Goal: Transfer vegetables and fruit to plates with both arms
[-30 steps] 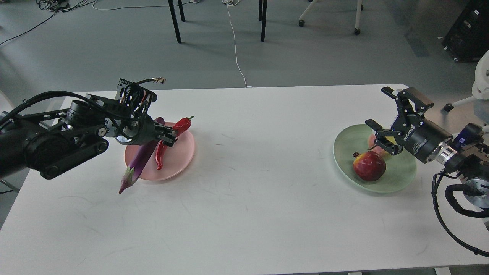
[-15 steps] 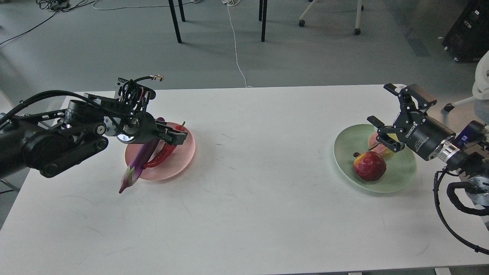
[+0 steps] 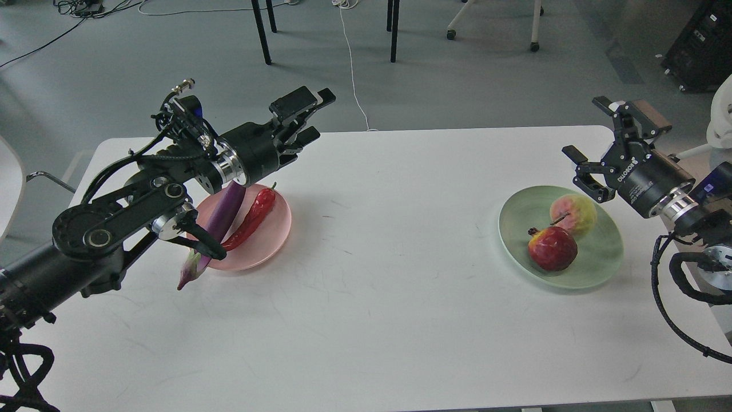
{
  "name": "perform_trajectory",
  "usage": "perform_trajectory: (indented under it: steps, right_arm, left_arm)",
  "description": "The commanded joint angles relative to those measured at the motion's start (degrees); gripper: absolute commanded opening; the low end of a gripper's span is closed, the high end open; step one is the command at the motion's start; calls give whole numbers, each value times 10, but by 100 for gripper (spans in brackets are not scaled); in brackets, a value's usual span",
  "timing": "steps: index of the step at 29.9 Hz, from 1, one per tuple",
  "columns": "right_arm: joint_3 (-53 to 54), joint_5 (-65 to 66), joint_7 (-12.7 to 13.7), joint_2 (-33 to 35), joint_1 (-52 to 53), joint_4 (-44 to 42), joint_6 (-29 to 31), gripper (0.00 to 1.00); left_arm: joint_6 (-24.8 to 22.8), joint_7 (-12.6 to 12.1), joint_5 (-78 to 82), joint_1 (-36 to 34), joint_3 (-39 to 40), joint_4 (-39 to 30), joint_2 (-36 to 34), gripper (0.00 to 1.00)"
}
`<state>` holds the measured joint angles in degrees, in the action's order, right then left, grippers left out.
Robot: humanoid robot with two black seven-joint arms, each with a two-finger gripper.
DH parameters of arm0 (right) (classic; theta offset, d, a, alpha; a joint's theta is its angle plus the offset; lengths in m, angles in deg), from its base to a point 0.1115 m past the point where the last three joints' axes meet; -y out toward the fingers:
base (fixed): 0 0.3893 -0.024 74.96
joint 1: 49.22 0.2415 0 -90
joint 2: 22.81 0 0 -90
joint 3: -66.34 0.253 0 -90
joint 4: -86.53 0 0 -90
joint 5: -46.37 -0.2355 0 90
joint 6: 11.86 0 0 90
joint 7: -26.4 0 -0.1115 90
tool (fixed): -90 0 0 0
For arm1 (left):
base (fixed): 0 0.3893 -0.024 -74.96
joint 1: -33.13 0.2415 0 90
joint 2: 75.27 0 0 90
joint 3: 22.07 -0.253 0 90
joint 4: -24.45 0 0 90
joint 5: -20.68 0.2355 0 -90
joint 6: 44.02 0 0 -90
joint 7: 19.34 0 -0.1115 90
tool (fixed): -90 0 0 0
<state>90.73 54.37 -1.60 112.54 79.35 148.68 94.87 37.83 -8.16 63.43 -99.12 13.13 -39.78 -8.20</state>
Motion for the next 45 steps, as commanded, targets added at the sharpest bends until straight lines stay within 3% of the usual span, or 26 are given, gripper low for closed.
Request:
perform_trajectory:
  steps: [1, 6, 13, 16, 34, 45]
  right_arm:
    - [1, -4, 0, -3, 15, -4, -10, 98]
    - [17, -10, 0, -26, 19, -2, -10, 98]
    - [43, -110, 0, -41, 18, 1, -15, 99]
    - [43, -113, 0, -41, 17, 2, -20, 99]
    - [42, -113, 0, -56, 8, 6, -23, 99]
    - [42, -112, 0, -61, 8, 6, -22, 99]
  left_arm:
    - [20, 3, -33, 59, 96, 2, 46, 100]
    - [14, 27, -33, 130, 209, 2, 80, 100]
    - [-27, 22, -35, 159, 267, 2, 88, 100]
    - [-46, 22, -37, 166, 275, 1, 89, 100]
    - [-50, 23, -100, 184, 287, 0, 91, 100]
    - [-81, 22, -100, 184, 295, 0, 104, 100]
